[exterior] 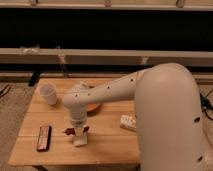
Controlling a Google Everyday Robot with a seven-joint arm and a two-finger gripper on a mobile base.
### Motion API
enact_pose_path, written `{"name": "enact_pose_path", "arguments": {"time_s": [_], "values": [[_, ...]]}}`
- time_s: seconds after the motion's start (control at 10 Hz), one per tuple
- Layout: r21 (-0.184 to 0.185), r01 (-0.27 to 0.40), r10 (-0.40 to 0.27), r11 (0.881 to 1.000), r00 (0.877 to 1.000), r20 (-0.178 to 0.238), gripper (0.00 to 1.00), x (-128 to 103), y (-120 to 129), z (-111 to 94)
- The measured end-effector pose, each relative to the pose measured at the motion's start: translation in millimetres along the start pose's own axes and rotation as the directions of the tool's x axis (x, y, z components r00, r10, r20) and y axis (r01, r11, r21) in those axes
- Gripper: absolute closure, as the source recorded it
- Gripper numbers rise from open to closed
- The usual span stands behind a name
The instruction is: Place the pepper on the white sponge
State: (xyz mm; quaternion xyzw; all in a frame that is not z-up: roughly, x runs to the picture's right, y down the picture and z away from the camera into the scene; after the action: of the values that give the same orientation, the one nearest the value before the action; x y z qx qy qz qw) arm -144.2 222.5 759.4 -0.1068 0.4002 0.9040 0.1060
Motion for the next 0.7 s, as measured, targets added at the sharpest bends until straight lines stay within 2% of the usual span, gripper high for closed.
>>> {"name": "enact_pose_path", "arguments": {"time_s": [0.5,0.7], "values": [[0.023,-0.015,0.015,1.000,0.999,0.034,0.96,-5.1,-1.3,5.6],[0.033,-0.028,0.027,0.999,0.999,0.044,0.78,-8.2,-2.4,8.2]]}}
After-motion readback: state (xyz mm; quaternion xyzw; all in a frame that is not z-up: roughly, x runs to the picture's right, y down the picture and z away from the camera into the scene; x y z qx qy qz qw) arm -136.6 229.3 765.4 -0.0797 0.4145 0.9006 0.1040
